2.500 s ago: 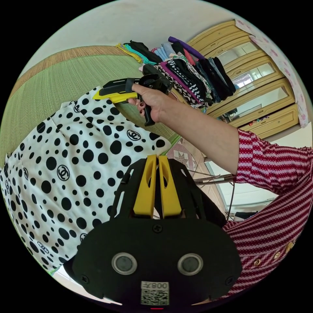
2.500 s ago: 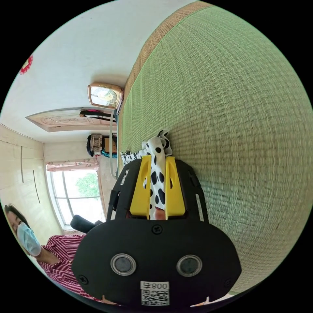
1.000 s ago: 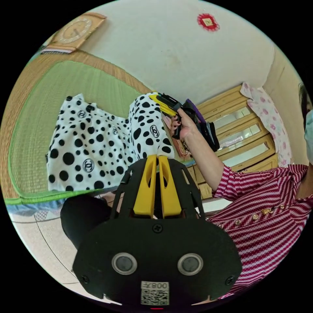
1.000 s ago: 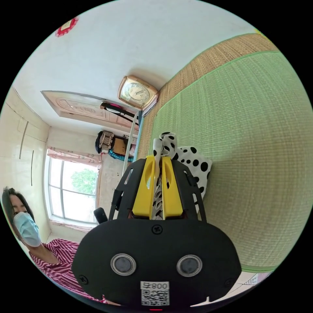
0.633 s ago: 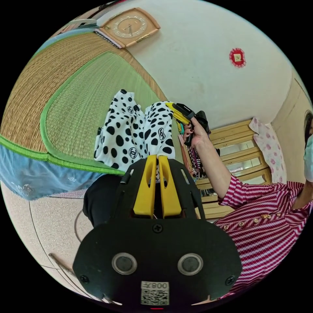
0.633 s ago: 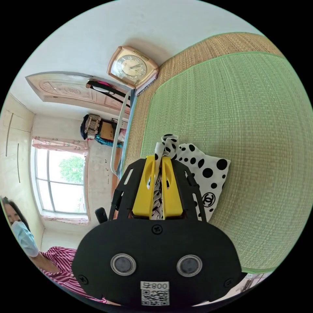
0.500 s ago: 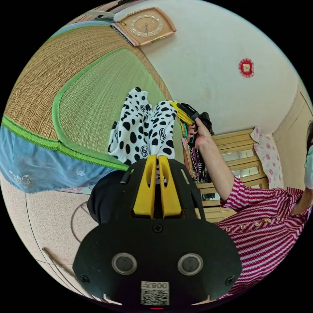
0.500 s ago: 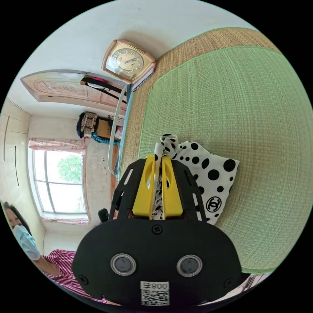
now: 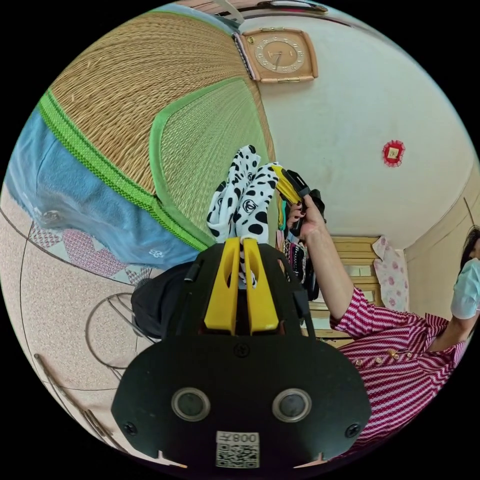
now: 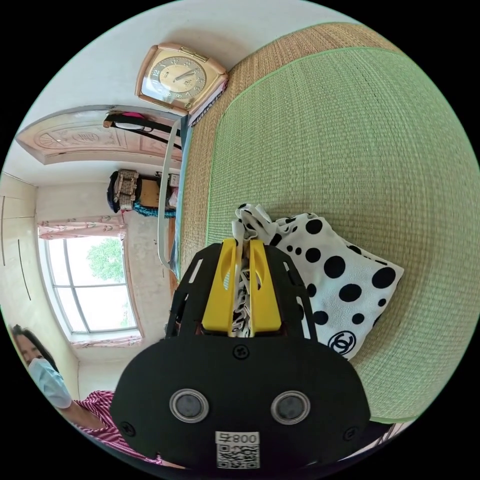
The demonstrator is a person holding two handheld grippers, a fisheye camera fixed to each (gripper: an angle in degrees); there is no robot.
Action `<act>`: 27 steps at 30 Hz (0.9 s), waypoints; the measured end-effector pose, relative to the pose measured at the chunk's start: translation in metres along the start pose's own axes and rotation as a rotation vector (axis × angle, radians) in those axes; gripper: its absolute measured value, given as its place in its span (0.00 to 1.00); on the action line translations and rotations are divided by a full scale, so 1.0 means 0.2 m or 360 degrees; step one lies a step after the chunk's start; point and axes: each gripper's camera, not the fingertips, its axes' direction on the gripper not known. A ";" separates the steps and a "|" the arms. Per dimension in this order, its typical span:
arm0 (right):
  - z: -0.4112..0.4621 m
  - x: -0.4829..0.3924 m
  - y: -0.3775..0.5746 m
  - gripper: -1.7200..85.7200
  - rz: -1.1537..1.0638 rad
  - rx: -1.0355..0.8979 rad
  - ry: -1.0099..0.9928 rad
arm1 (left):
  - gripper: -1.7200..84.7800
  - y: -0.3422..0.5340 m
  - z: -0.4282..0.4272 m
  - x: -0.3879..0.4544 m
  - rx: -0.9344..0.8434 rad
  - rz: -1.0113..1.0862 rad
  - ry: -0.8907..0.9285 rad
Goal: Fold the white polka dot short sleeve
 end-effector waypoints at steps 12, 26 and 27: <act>0.00 -0.16 -0.05 0.06 -0.0124 -0.0003 -0.0124 | 0.03 -0.02 -0.26 0.07 0.0088 0.0152 -0.0032; 0.24 -0.21 0.11 0.02 -0.0211 -0.0312 -0.0013 | 0.02 -0.14 -0.18 0.18 -0.0048 0.0395 -0.0504; 0.27 -0.24 0.10 0.02 -0.0225 -0.0339 0.0000 | 0.02 -0.14 -0.19 0.17 -0.0033 0.0383 -0.0497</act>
